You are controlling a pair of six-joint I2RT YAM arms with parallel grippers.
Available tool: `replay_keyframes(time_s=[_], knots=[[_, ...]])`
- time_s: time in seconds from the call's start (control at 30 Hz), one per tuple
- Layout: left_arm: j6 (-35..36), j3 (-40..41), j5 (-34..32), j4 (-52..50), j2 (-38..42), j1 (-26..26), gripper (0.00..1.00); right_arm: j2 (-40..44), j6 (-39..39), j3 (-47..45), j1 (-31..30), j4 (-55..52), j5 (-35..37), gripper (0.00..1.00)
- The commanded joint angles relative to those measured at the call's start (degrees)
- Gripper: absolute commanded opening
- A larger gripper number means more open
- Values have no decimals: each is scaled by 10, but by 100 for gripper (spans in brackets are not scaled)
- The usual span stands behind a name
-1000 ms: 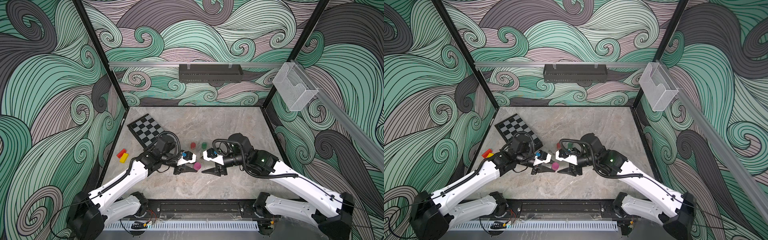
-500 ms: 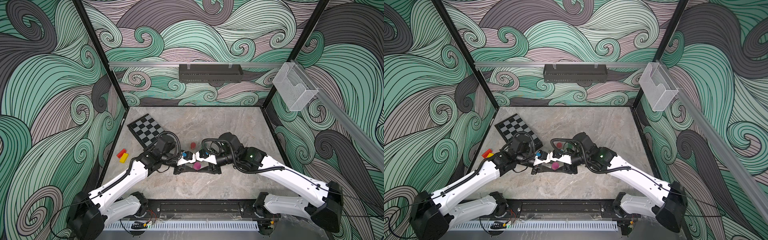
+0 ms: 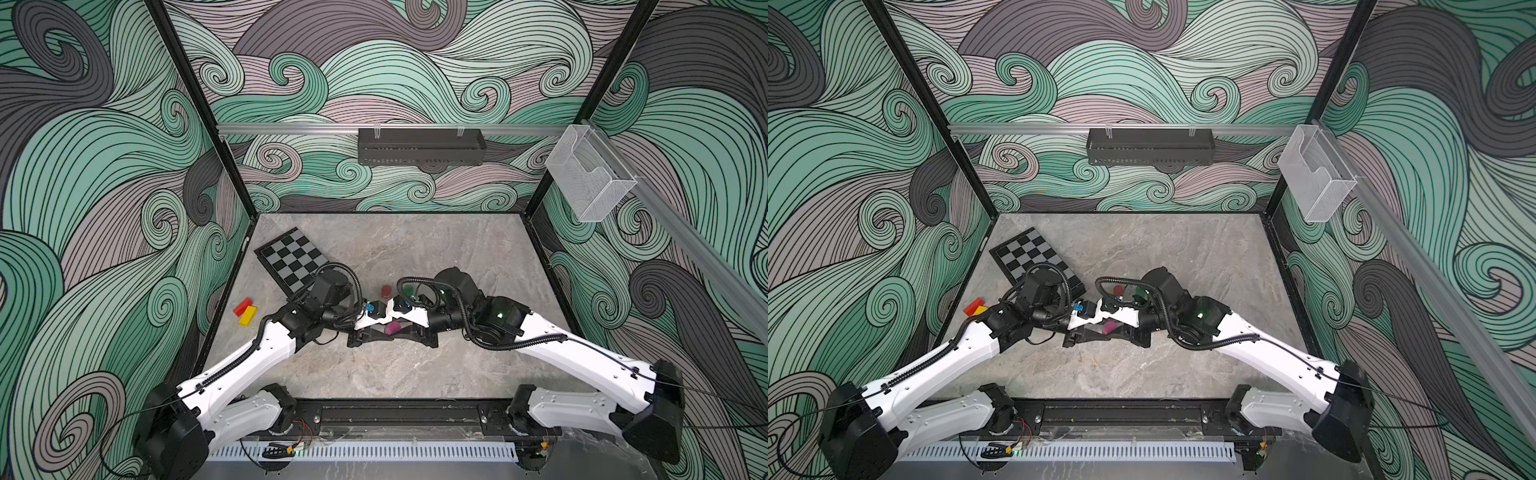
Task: Close the paint jar lid
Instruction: Screw the lid onto the paint jar.
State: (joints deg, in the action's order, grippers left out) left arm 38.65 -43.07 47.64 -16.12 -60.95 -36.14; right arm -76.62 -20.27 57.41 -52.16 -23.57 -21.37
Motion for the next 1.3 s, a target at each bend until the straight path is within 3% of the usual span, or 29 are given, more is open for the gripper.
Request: replay_keyframes(time_s=[0.0, 0.13, 0.27, 0.47, 0.7, 0.8, 0.9, 1.0, 1.1, 1.27], knots=[[-14, -8, -26, 36, 8, -2, 16, -8, 57, -3, -17, 82, 67, 5], [-27, 0, -46, 60, 15, -2, 13, -22, 119, 7, -43, 97, 152, 3], [-33, 7, -69, 76, 24, -2, 12, -42, 233, 38, -57, 85, 225, 0], [-35, 17, -99, 94, 39, -2, 12, -71, 356, 77, -78, 68, 266, 0], [-67, 35, -139, 134, 55, -2, 11, -99, 411, 117, -95, 42, 274, 0], [-68, 42, -147, 141, 63, -2, 11, -94, 397, 117, -95, 41, 266, 7], [-72, 45, -147, 142, 69, -2, 11, -77, 342, 117, -92, 41, 264, 23], [-66, 44, -131, 135, 70, -2, 12, -38, 251, 109, -77, 19, 223, 48], [-48, 38, -98, 111, 71, -2, 12, 21, 174, 83, -43, 9, 135, 69], [-28, 24, -38, 73, 70, -2, 12, 106, 72, 30, 19, 0, -31, 82]])
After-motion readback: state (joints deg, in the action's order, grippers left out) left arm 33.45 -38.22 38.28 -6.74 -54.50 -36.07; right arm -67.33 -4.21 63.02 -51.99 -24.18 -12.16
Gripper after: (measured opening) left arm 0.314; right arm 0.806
